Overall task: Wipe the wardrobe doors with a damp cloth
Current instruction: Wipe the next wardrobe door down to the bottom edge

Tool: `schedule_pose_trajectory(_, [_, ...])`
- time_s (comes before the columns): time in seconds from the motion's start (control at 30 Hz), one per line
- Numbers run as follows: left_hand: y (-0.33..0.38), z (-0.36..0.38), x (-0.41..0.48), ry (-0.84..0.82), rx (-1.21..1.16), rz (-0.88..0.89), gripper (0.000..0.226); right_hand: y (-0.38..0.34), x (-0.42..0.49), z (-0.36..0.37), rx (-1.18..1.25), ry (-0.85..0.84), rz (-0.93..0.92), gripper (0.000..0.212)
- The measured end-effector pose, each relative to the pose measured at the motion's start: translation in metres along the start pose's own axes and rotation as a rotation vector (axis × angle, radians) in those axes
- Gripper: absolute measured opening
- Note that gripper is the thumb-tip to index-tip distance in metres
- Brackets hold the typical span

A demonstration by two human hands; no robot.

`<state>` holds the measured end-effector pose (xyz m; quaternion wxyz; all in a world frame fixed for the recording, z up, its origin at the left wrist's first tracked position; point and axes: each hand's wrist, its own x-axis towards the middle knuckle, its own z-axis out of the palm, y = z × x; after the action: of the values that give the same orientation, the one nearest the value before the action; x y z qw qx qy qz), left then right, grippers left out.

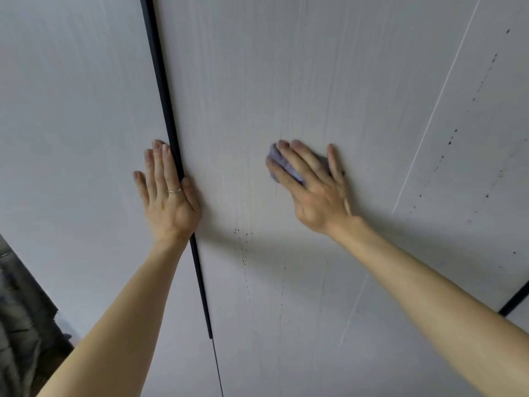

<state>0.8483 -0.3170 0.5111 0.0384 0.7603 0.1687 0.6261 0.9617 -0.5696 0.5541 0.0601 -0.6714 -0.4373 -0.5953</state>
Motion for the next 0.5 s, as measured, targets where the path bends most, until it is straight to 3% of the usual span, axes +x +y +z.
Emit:
schedule_pose_trajectory(0.1, [-0.001,0.000,-0.001,-0.004,-0.005,-0.003,0.054,0.001,0.032,-0.002,0.001,0.096,0.143,0.058])
schedule_pose_trajectory(0.17, [-0.002,0.000,0.000,-0.011,-0.007,-0.005,0.054,-0.017,0.015,0.007,-0.013,0.050,0.150,0.064])
schedule_pose_trajectory(0.27, [0.001,0.000,0.002,-0.011,0.000,-0.013,0.054,-0.056,-0.047,0.025,-0.073,-0.194,-0.138,0.077])
schedule_pose_trajectory(0.37, [-0.001,-0.006,0.001,-0.049,0.009,-0.009,0.055,-0.073,-0.082,0.029,-0.091,-0.368,-0.413,0.077])
schedule_pose_trajectory(0.43, [-0.007,-0.008,-0.006,-0.097,-0.003,0.040,0.058,-0.071,-0.070,0.026,-0.059,-0.354,-0.391,0.074])
schedule_pose_trajectory(0.5, [-0.016,-0.008,-0.018,-0.116,0.004,0.092,0.060,-0.066,-0.038,0.021,-0.036,-0.216,-0.222,0.066])
